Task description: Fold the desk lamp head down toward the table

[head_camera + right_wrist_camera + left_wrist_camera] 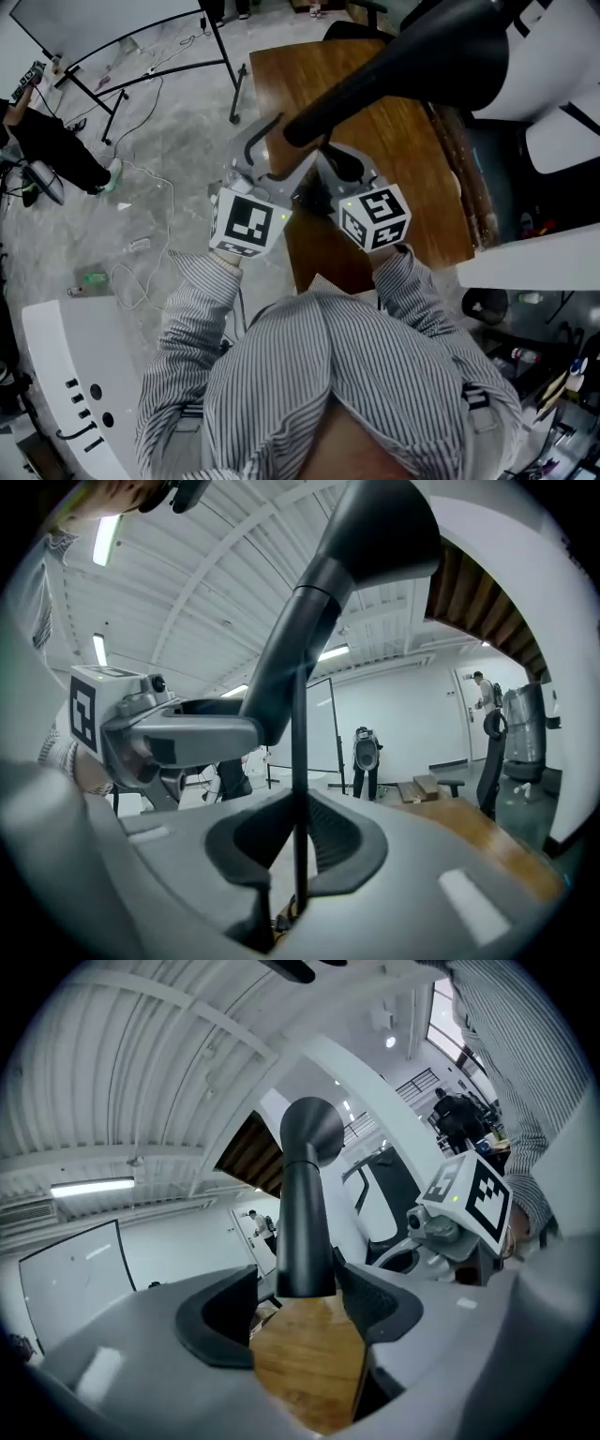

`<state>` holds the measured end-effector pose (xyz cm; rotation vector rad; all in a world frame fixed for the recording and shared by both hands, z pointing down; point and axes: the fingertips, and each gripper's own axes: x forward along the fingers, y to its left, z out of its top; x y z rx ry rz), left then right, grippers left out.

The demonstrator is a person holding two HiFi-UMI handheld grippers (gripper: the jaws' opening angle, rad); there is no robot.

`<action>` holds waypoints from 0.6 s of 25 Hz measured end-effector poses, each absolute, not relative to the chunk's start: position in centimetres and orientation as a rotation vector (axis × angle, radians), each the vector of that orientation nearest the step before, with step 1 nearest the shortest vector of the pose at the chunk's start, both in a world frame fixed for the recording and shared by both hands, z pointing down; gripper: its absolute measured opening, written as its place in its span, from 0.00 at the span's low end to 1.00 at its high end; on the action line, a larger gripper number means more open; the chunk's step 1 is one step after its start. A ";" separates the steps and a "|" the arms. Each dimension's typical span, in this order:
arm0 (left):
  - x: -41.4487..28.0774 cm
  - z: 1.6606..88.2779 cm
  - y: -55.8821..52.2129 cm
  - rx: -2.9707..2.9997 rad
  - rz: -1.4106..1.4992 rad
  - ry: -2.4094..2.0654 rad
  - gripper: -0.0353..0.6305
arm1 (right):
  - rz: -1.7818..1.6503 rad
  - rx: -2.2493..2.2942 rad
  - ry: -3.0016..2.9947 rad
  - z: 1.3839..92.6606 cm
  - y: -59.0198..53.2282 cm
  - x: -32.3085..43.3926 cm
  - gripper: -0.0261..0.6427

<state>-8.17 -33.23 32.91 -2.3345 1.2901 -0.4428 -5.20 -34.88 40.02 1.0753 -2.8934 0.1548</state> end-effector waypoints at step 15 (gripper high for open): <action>-7.0 33.3 -34.0 -2.365 -0.510 1.209 0.40 | 0.158 1.074 -2.896 40.0 -34.7 -5.0 0.10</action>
